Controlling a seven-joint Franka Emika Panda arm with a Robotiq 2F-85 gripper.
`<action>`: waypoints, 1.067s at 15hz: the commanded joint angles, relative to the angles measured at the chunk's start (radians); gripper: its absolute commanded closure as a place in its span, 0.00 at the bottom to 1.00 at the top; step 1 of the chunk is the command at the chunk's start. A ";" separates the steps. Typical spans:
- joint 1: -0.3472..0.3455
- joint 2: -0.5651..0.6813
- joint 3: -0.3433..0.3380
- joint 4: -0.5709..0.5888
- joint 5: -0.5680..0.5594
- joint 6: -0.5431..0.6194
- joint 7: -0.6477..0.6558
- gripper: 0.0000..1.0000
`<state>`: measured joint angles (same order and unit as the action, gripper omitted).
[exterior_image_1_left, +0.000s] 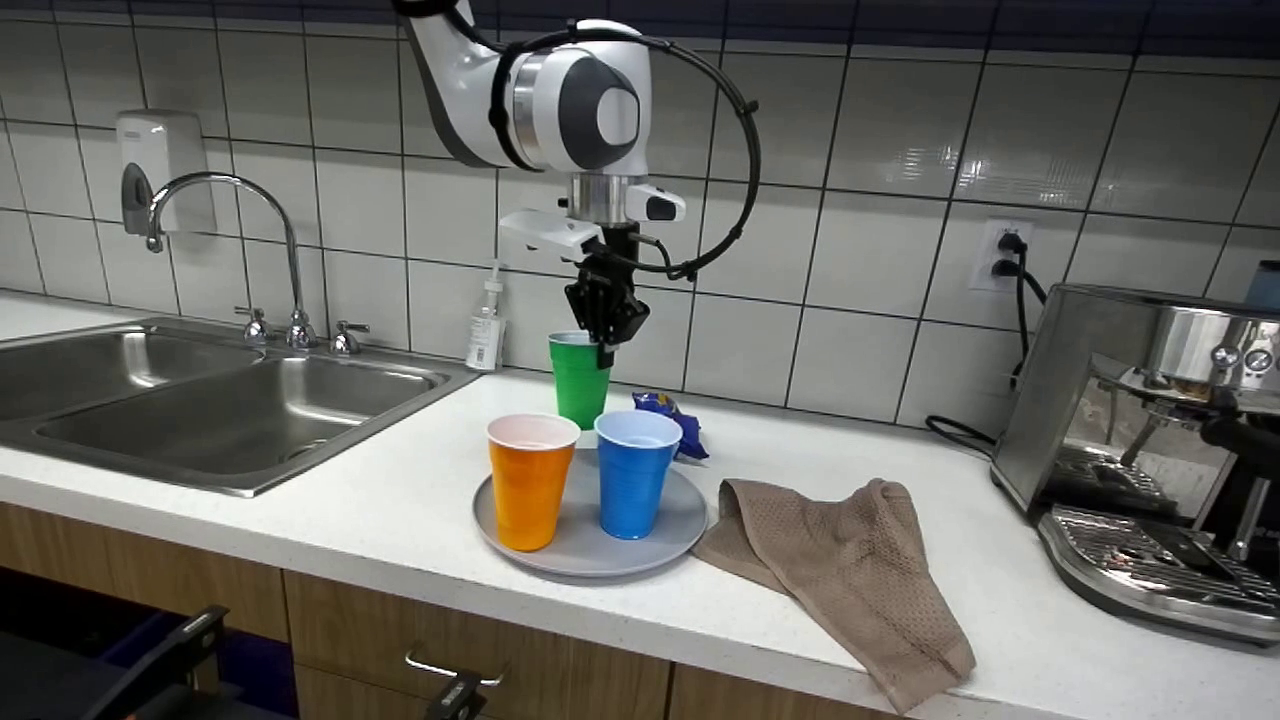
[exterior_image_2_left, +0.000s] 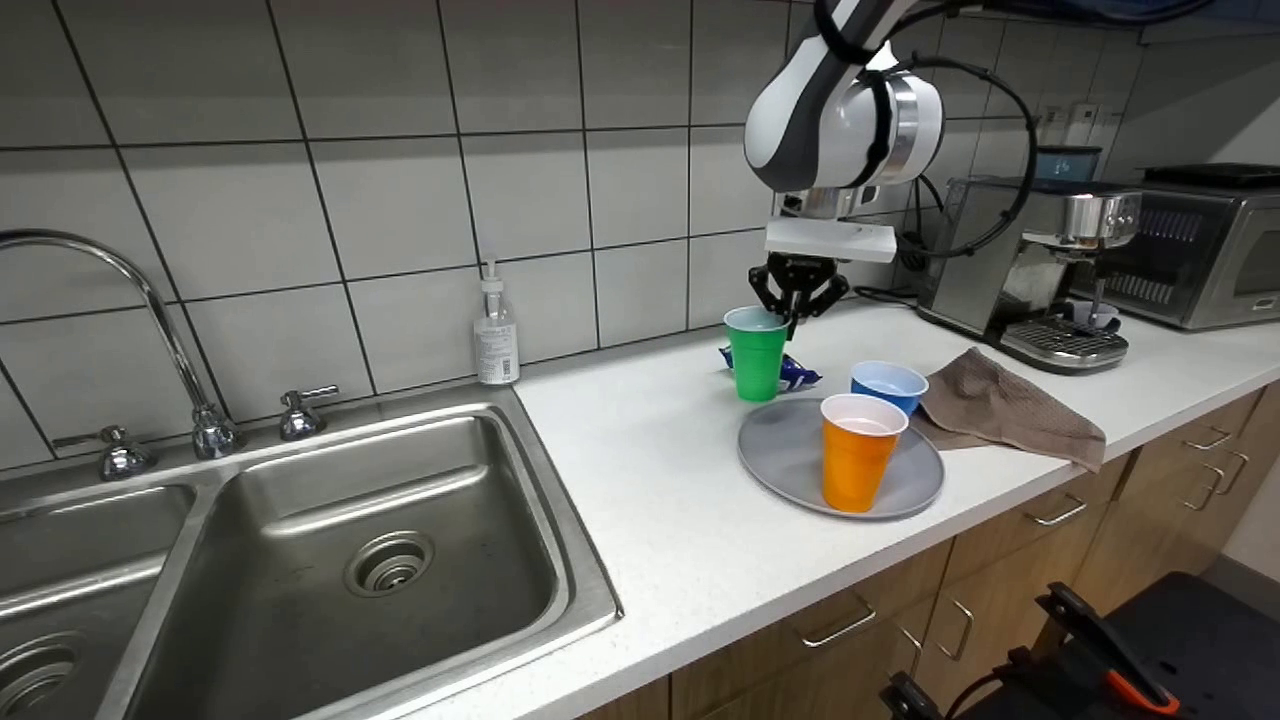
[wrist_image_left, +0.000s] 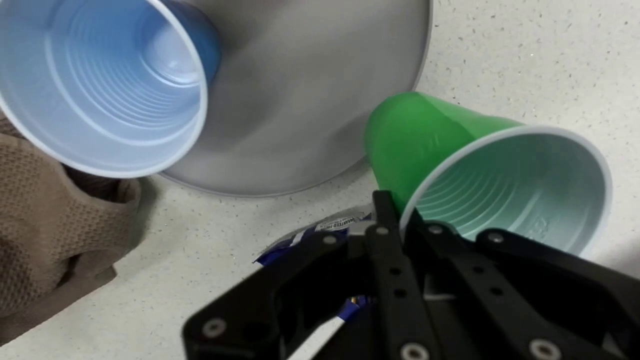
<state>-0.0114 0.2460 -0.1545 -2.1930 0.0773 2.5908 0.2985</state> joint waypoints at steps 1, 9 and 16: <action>-0.036 -0.031 0.017 -0.032 -0.003 -0.006 -0.083 0.99; -0.077 -0.001 0.050 -0.027 0.020 -0.012 -0.329 0.99; -0.132 0.023 0.106 -0.021 0.058 -0.041 -0.578 0.99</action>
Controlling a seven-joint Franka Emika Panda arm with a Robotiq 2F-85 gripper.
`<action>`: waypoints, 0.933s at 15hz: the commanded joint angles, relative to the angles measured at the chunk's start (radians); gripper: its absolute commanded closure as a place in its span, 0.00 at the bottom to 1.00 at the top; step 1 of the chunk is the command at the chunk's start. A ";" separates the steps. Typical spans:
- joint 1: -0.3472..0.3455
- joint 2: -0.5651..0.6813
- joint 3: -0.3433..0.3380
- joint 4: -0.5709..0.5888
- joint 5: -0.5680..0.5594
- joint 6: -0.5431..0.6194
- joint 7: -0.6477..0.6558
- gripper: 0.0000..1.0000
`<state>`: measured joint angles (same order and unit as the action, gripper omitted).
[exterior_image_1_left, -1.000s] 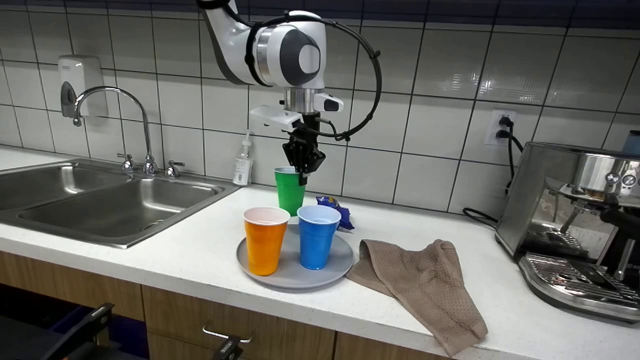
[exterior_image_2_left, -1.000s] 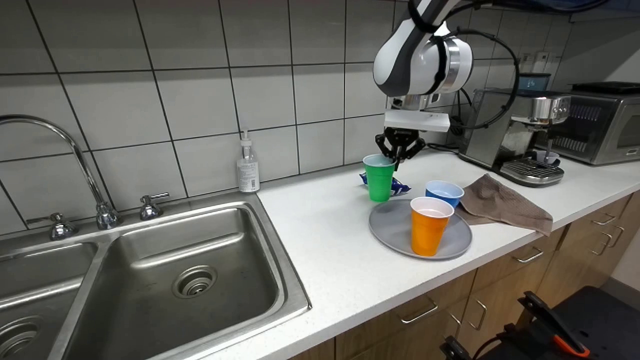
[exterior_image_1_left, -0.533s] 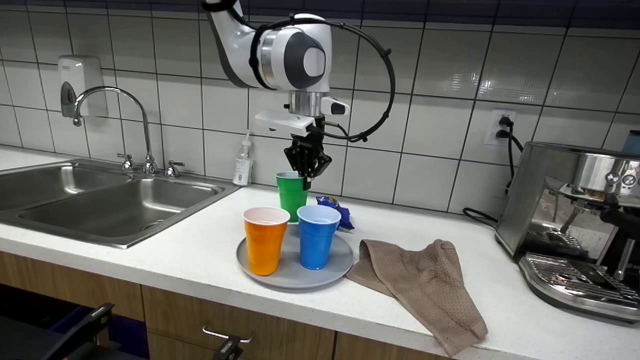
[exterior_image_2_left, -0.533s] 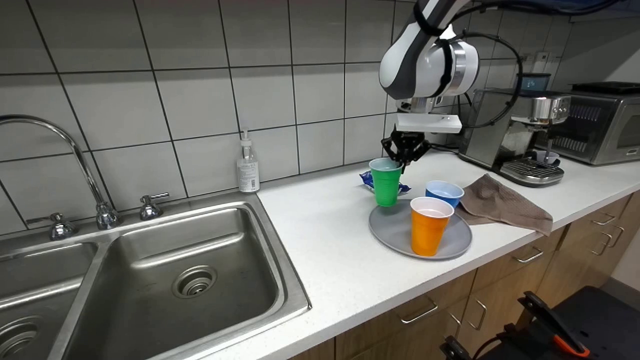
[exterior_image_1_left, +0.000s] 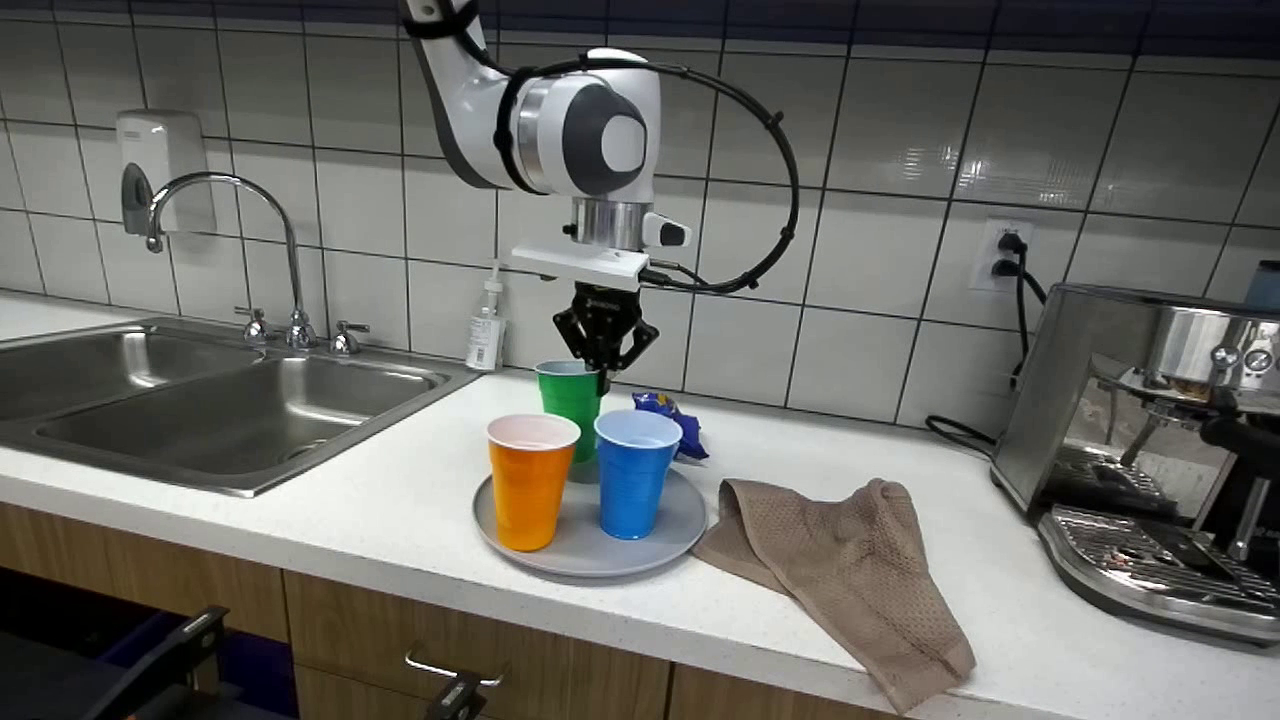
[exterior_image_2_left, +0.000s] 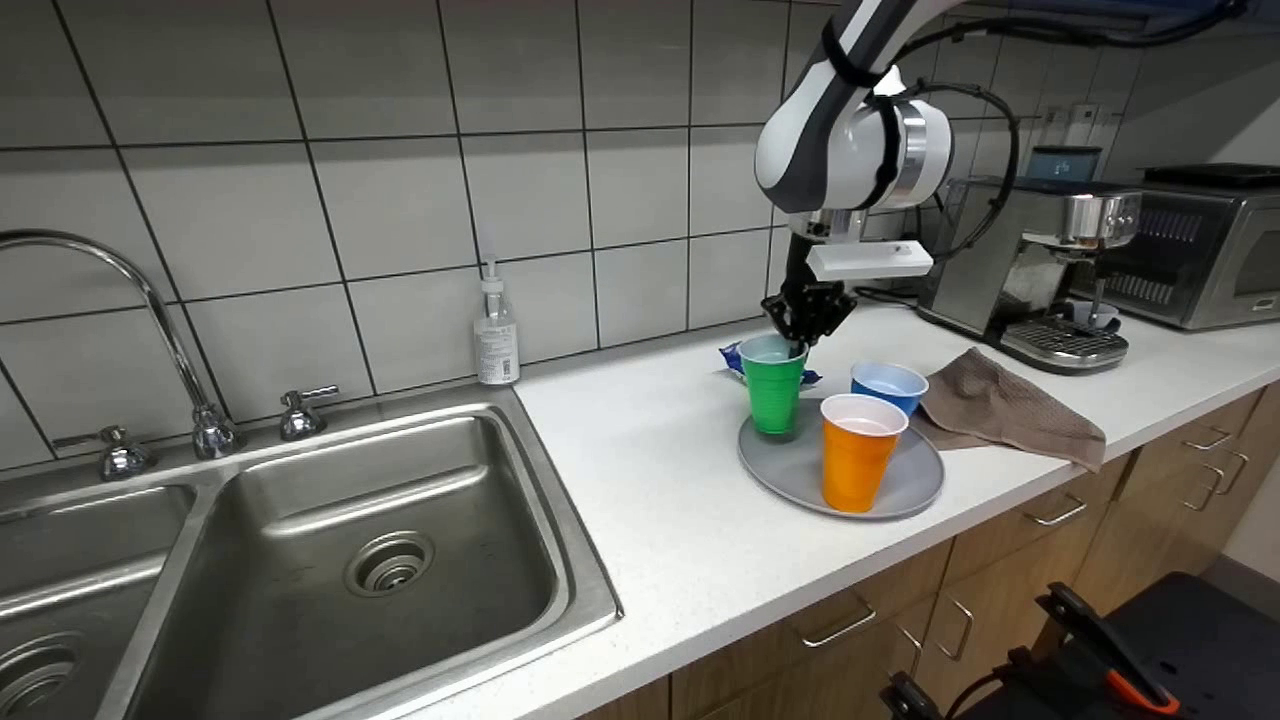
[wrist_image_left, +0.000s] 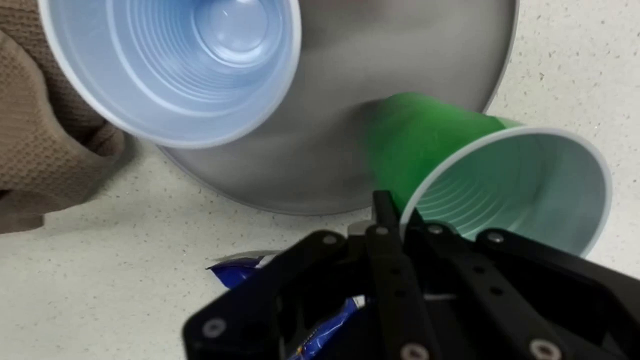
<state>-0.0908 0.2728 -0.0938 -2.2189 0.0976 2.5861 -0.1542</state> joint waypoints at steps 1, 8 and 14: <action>-0.060 0.000 0.051 0.006 0.042 -0.042 -0.157 0.99; -0.088 0.009 0.060 0.010 0.039 -0.065 -0.283 0.99; -0.106 0.010 0.070 0.003 0.056 -0.062 -0.359 0.99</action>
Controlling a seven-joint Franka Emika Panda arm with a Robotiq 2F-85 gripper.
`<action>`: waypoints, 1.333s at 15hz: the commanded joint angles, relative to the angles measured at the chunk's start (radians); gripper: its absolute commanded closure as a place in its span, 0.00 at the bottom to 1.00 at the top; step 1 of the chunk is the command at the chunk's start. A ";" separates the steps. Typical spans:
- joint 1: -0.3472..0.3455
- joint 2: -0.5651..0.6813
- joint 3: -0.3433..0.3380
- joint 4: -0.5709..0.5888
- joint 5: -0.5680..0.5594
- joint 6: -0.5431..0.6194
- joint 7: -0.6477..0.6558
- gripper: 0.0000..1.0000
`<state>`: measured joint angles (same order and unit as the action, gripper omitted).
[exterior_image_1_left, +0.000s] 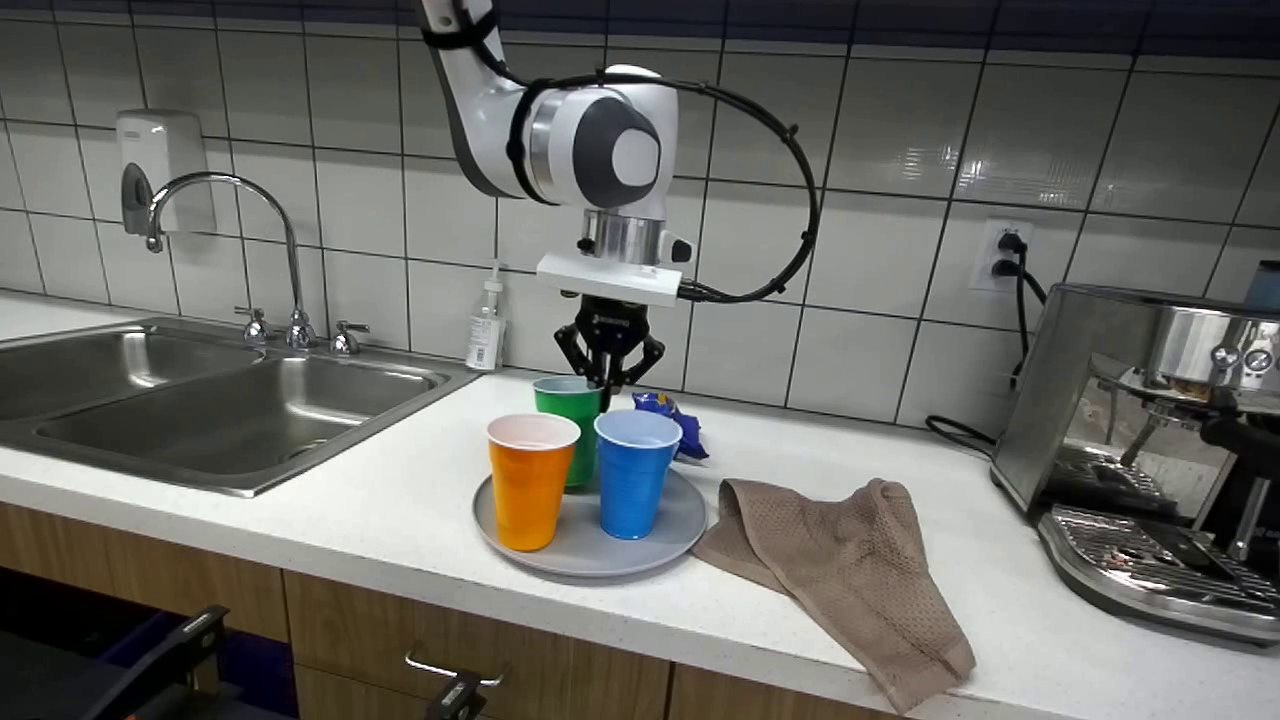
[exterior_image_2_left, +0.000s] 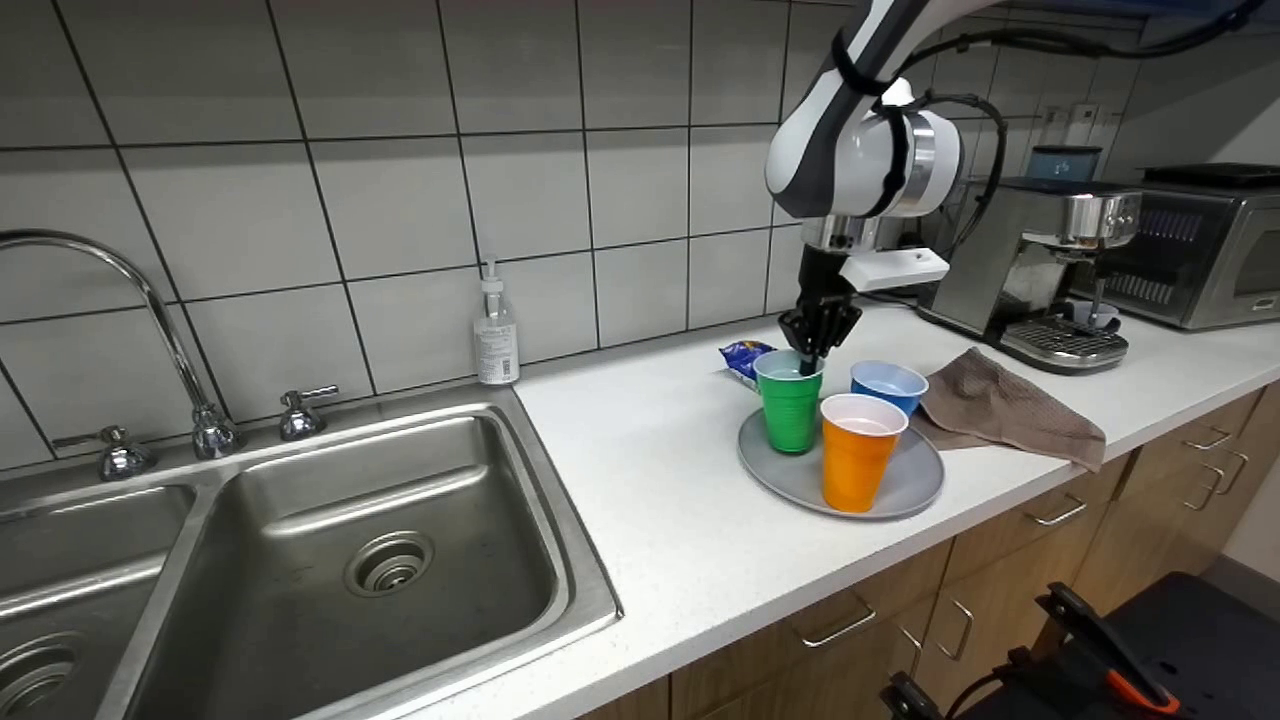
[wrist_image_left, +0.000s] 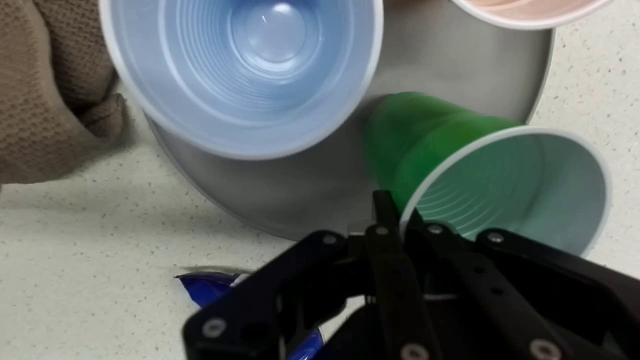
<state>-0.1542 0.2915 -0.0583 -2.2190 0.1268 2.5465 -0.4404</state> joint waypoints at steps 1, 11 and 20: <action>-0.048 -0.010 0.039 0.002 0.035 -0.022 -0.090 0.99; -0.090 -0.007 0.063 -0.001 0.108 -0.017 -0.236 0.99; -0.090 0.003 0.060 -0.004 0.110 -0.013 -0.269 0.99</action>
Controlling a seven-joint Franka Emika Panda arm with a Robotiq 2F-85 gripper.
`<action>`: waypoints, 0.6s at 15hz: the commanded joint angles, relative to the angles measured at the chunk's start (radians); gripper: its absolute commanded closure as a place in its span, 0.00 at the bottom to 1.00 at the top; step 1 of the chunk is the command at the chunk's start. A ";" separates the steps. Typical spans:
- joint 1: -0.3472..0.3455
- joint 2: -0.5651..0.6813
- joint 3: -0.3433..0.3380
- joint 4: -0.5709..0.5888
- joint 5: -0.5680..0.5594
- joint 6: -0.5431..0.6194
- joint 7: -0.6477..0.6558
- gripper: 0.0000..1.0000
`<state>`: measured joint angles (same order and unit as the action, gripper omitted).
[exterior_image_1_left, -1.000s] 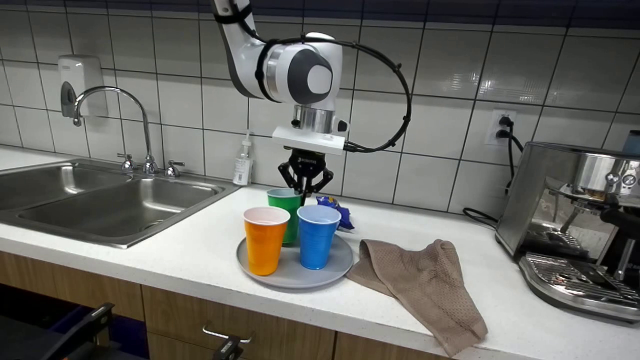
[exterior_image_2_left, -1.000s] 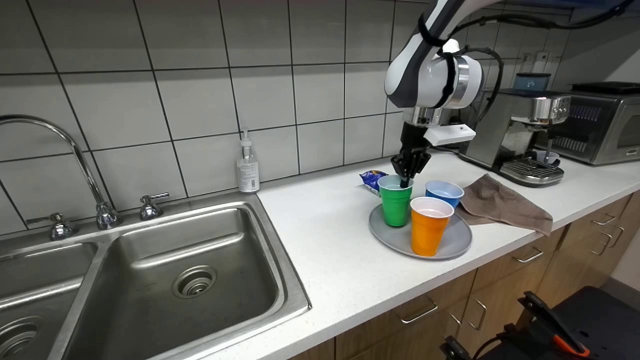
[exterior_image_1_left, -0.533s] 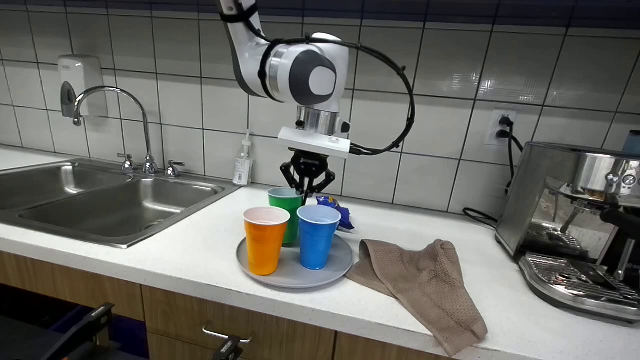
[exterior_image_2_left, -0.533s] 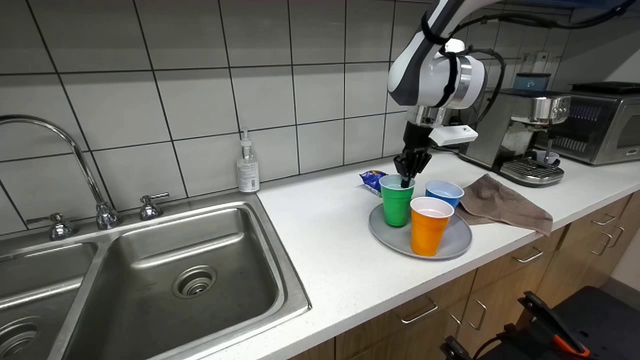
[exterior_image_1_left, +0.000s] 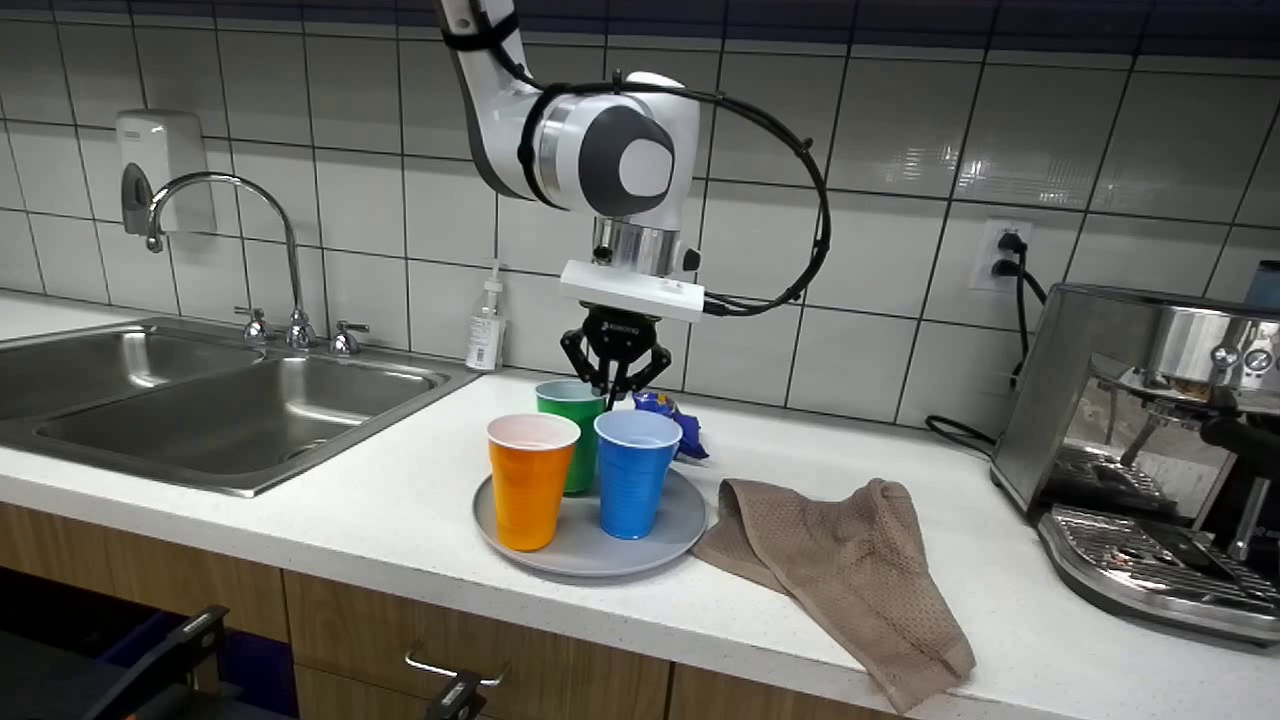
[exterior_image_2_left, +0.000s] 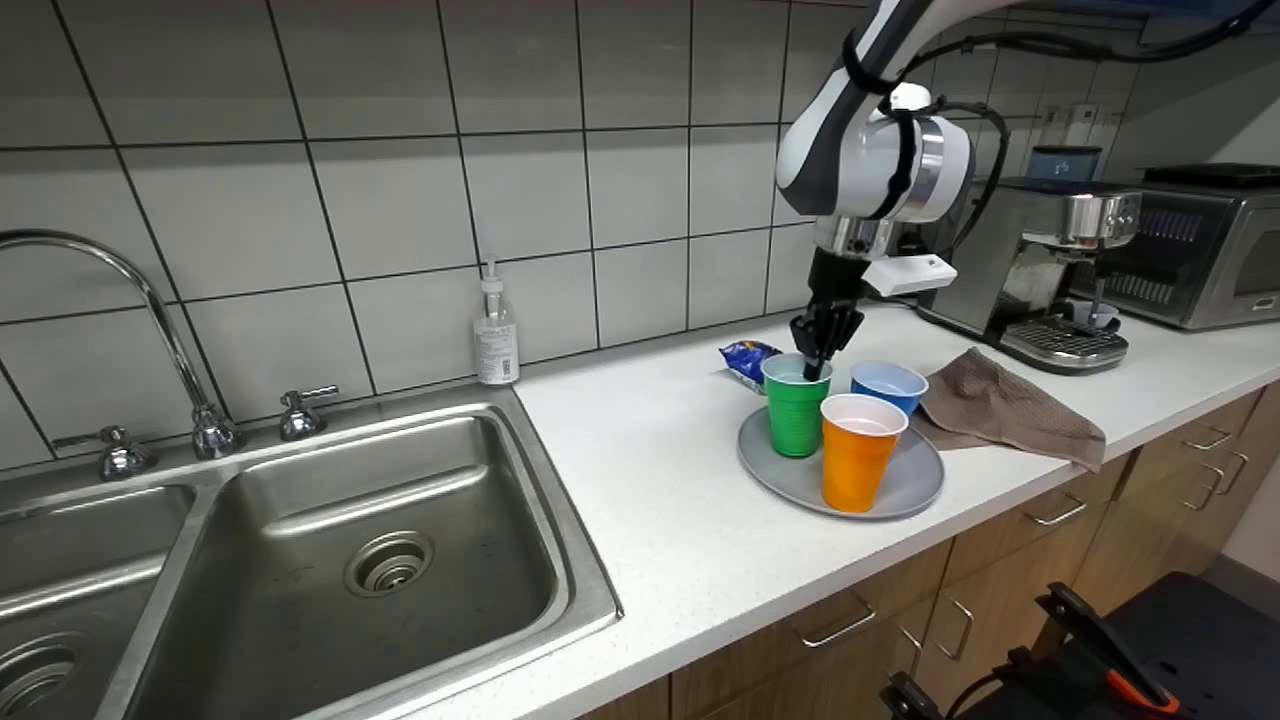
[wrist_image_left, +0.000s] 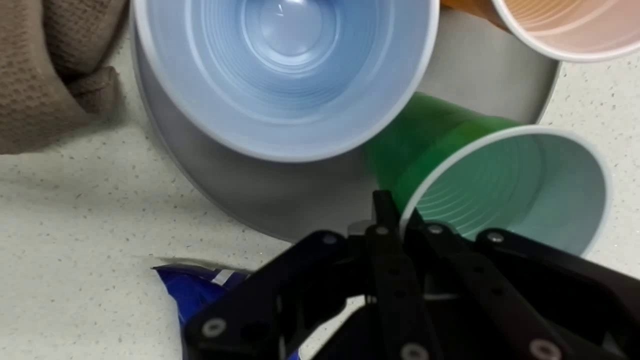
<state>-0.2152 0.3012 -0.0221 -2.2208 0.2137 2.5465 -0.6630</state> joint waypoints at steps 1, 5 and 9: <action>-0.029 -0.006 0.024 -0.001 0.023 -0.013 -0.047 0.99; -0.027 -0.004 0.021 0.000 0.017 -0.013 -0.041 0.56; -0.024 -0.005 0.019 0.003 0.013 -0.015 -0.036 0.27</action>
<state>-0.2154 0.3049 -0.0221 -2.2209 0.2137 2.5465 -0.6688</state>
